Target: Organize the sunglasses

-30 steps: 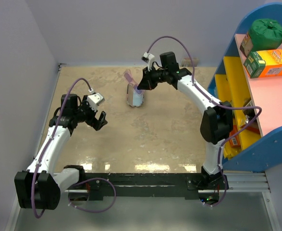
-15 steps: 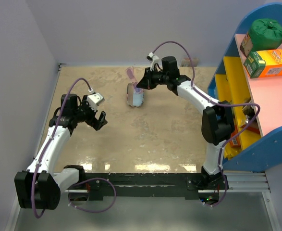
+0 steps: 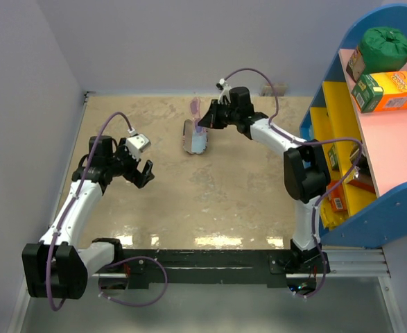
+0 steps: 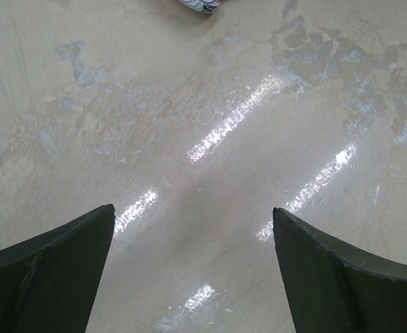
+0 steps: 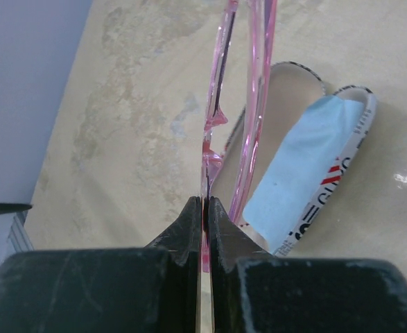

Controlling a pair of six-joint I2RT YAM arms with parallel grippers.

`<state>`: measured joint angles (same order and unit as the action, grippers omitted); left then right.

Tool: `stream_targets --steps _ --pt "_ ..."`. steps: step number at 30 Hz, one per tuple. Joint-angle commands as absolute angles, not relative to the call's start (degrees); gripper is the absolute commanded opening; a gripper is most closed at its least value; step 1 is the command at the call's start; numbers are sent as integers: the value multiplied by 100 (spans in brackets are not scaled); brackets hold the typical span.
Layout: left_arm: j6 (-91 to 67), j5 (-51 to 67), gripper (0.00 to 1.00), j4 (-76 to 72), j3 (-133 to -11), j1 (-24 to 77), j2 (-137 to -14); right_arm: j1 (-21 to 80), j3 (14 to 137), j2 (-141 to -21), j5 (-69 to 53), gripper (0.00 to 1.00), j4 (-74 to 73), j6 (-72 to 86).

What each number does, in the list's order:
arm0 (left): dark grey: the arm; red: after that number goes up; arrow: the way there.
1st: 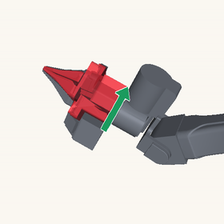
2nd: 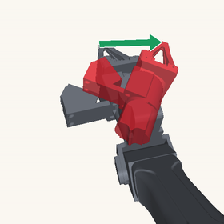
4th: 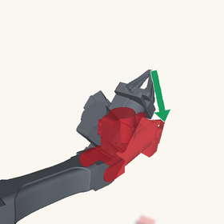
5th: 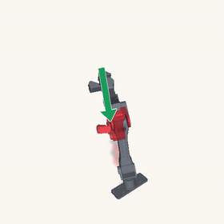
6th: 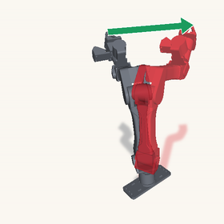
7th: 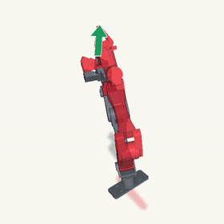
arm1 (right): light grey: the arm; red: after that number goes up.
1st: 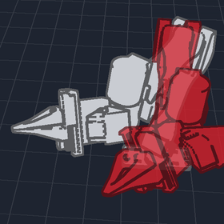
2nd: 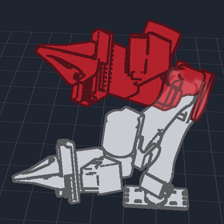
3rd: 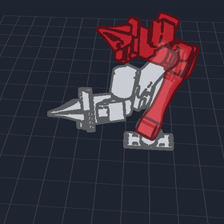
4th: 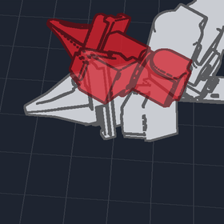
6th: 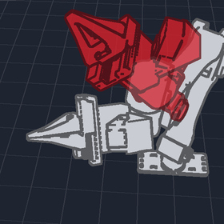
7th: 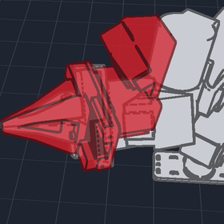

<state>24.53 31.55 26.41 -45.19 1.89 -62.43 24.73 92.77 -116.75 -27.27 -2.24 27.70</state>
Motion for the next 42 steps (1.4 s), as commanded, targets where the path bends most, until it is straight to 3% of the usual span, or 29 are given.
stream_targets --steps 1,14,42 --pt "2373 3146 100 2408 -4491 123 -6267 2478 9597 -11908 -1979 0 -122 3102" --pt "2373 3120 100 2373 -4491 123 -6319 2830 9668 -12225 -1380 0 -88 3252" --pt "2382 3120 100 2364 -4474 123 -6302 2865 8859 -12340 -1415 0 624 3920"
